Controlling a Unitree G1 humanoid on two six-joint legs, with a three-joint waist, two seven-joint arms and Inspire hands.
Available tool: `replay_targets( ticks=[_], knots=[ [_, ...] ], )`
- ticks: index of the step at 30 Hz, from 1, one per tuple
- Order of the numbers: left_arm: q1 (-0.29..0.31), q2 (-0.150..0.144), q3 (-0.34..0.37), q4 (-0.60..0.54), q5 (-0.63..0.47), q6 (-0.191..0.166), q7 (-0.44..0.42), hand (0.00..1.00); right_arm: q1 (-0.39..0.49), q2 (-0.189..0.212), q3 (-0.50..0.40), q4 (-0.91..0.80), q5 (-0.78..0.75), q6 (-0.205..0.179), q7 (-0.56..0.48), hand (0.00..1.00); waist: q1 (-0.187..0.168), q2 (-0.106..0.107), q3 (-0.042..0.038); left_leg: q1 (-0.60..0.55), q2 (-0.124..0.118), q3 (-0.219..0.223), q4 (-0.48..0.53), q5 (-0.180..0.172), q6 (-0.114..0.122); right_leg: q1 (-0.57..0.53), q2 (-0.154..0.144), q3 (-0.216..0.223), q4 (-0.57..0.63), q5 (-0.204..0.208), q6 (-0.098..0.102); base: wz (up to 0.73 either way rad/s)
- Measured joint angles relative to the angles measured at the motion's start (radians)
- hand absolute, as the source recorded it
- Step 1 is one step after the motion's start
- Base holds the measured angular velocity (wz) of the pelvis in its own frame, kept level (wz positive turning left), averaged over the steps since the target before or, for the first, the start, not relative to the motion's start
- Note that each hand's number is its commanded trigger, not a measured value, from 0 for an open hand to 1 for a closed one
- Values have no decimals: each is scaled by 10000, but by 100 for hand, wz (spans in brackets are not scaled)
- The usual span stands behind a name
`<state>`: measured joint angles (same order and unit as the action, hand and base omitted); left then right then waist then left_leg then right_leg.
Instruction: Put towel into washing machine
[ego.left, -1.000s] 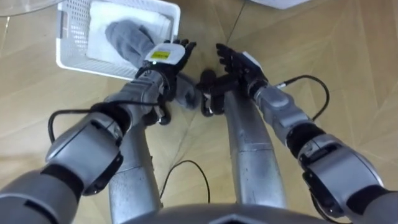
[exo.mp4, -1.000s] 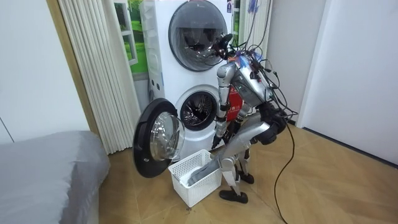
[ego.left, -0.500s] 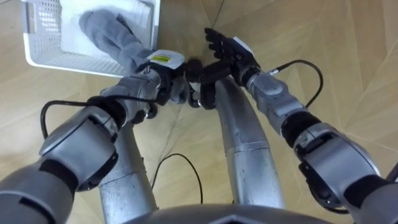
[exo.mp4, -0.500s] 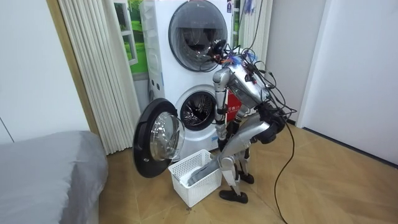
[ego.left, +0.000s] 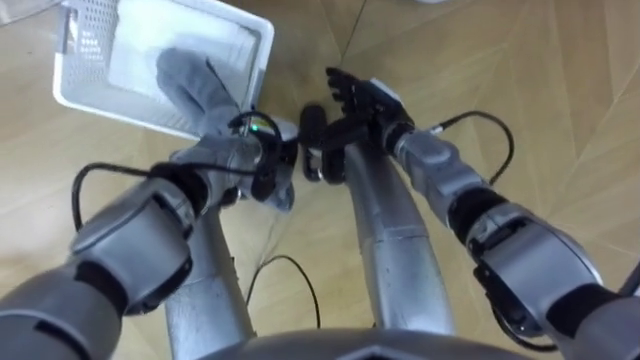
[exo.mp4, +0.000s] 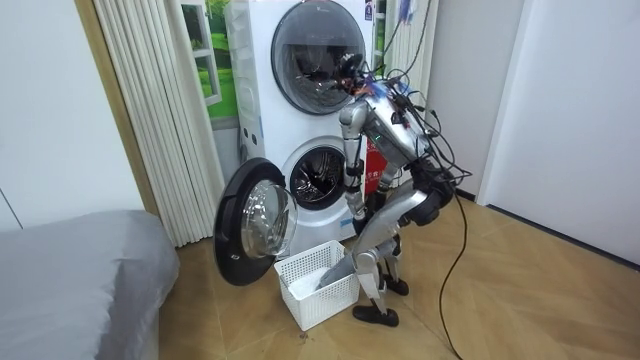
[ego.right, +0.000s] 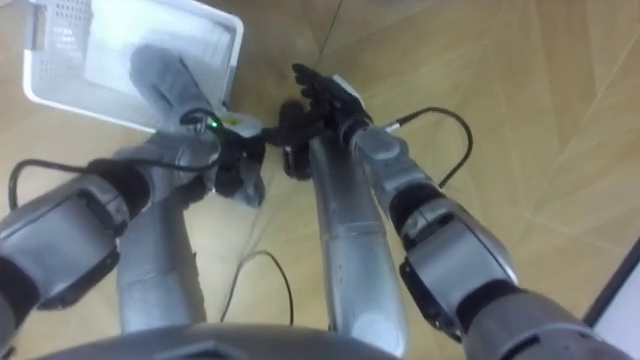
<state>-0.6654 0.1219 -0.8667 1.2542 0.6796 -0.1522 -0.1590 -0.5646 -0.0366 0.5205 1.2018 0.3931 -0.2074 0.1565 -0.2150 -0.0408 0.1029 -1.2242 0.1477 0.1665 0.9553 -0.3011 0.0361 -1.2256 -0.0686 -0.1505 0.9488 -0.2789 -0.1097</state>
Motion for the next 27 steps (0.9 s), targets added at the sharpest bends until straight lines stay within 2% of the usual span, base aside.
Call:
replay_targets(
  ticks=[4,8,12,14,16,17,20,21,24,27],
  knots=[
    [262,-104,-27,-37,51,12,-11,100,465,-8,71,-8,1268,268,-9,0,16,24,-20,745,-67,-9,-369,21,-9,780,-22,-61,-378,-3,47,2],
    [478,-84,92,20,-386,-9,185,100,858,-128,85,32,1754,278,-13,0,66,47,-33,1511,-82,73,-651,20,-12,1536,-12,-52,-664,-23,90,0],
    [758,-99,1265,22,-783,-47,784,100,1415,-587,25,-32,1961,311,-24,0,261,86,-71,2439,-196,179,-940,19,-15,2402,-18,16,-874,-39,139,0],
    [1073,-61,2157,-7,-1130,-250,1217,100,1838,-901,-174,-46,2045,322,-41,0,550,194,-149,3013,-208,218,-1130,22,-27,2927,-6,48,-1040,-30,159,-2],
    [1263,49,2626,-68,-1526,-331,1522,100,2071,-1072,-299,-24,2037,318,-102,0,717,288,-202,3394,-242,220,-1303,45,-56,3293,-4,70,-1180,-11,192,0],
    [1329,126,2970,-66,-1883,-334,1588,100,2200,-1125,-348,22,2033,312,-133,0,813,294,-208,3667,-301,217,-1435,78,-91,3537,-6,94,-1262,-1,204,0],
    [1530,282,3422,-75,-2893,-444,1923,100,2370,-1183,-383,29,1851,312,-129,0,879,320,-230,4102,-360,221,-1663,136,-122,3972,-17,71,-1458,22,219,4],
    [1593,367,3615,-129,-3484,-453,1998,100,2416,-1216,-405,40,1817,304,-126,0,889,367,-262,4201,-361,194,-1704,139,-123,4096,-18,25,-1526,28,220,4],
    [1600,394,4045,-434,-5330,-513,2155,100,2449,-1249,-427,37,1851,281,-157,0,1029,371,-263,4423,-380,174,-1809,167,-103,4340,-37,-9,-1644,44,245,3],
    [1711,392,4333,-928,-7114,-839,2031,100,2497,-1225,-490,52,1447,252,-142,0,1126,395,-268,4590,-380,93,-1989,222,-82,4645,-34,-165,-1921,87,267,11]
  ],
)
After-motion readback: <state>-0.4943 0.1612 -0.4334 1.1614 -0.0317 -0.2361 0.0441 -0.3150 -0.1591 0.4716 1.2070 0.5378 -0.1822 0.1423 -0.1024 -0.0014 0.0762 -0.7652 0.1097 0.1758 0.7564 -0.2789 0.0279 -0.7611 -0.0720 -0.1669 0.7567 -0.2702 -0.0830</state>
